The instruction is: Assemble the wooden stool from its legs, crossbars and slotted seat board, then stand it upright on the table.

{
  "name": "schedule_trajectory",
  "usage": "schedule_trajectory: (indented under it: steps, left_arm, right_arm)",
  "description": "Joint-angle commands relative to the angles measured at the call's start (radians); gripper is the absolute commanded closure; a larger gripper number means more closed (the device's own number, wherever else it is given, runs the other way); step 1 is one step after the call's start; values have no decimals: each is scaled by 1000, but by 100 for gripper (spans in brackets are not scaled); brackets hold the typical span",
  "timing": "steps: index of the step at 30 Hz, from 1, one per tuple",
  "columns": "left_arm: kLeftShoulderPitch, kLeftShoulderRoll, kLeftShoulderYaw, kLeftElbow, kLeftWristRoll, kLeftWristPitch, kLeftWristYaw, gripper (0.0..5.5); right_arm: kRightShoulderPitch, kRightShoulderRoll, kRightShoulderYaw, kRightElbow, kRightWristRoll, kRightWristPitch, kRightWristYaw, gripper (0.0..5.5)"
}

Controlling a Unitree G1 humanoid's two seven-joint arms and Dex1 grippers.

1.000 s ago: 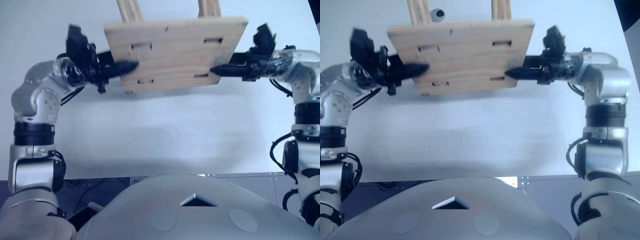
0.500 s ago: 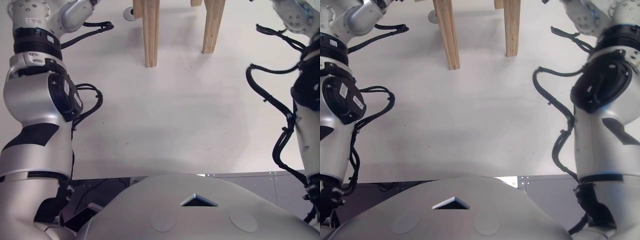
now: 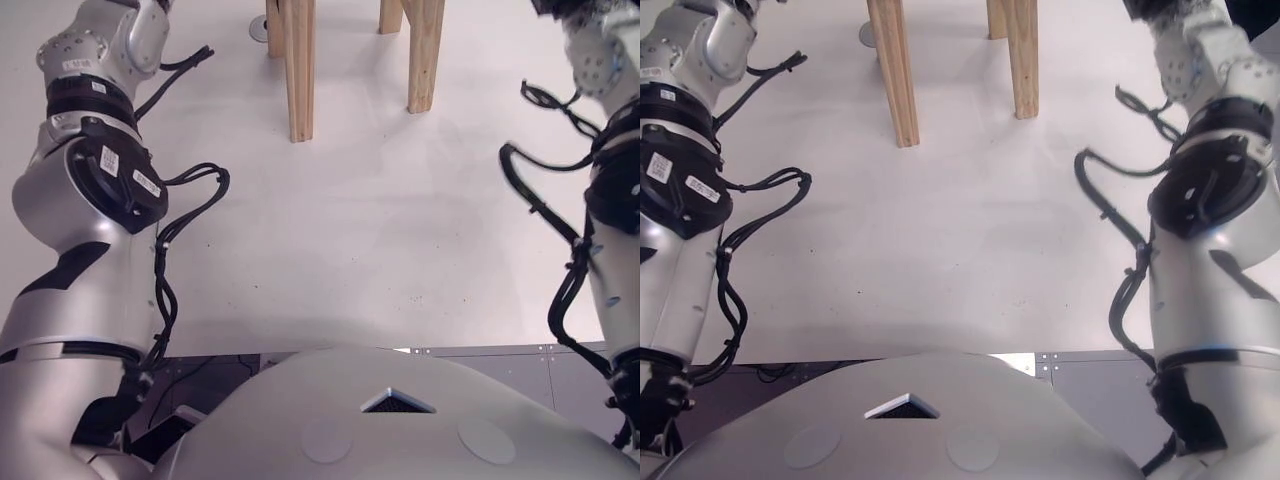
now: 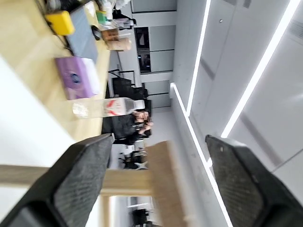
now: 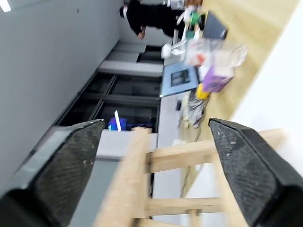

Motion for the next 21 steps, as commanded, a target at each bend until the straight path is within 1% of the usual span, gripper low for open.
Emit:
schedule_trajectory:
  steps: [1,2,4,5,7,9,11,14,16,19,21]
  left_arm:
    - [219,-35,-141,-112,306,-469,51,193]
    - [288,-60,-197,-156,407,-639,38,193]
    - [403,-101,-288,-207,572,-870,56,193]
    - [449,-129,-311,-219,630,-952,111,193]
    - [501,-178,-352,-228,736,-1070,230,193]
    - [524,-222,-387,-221,826,-1163,323,193]
    - [523,-269,-405,-197,898,-1195,453,193]
    - [524,-332,-429,-193,942,-1237,480,193]
    - [525,-373,-439,-194,922,-1239,391,193]
    - [531,-417,-426,-204,889,-1156,351,193]
    - [550,-447,-418,-225,842,-1131,251,193]
  right_arm:
    - [313,232,122,-339,-94,-298,165,131]
    - [382,295,168,-419,-130,-381,189,131]
    - [475,391,256,-534,-206,-546,215,131]
    - [510,426,285,-578,-227,-601,231,131]
    - [554,454,328,-611,-275,-705,247,131]
    - [580,445,368,-563,-394,-859,166,131]
    - [593,432,390,-497,-492,-960,41,131]
    - [604,416,440,-444,-563,-1012,-12,131]
    - [585,395,450,-418,-569,-1020,-22,131]
    - [561,365,452,-393,-559,-1034,-40,131]
    - [554,347,460,-371,-573,-1058,-66,131]
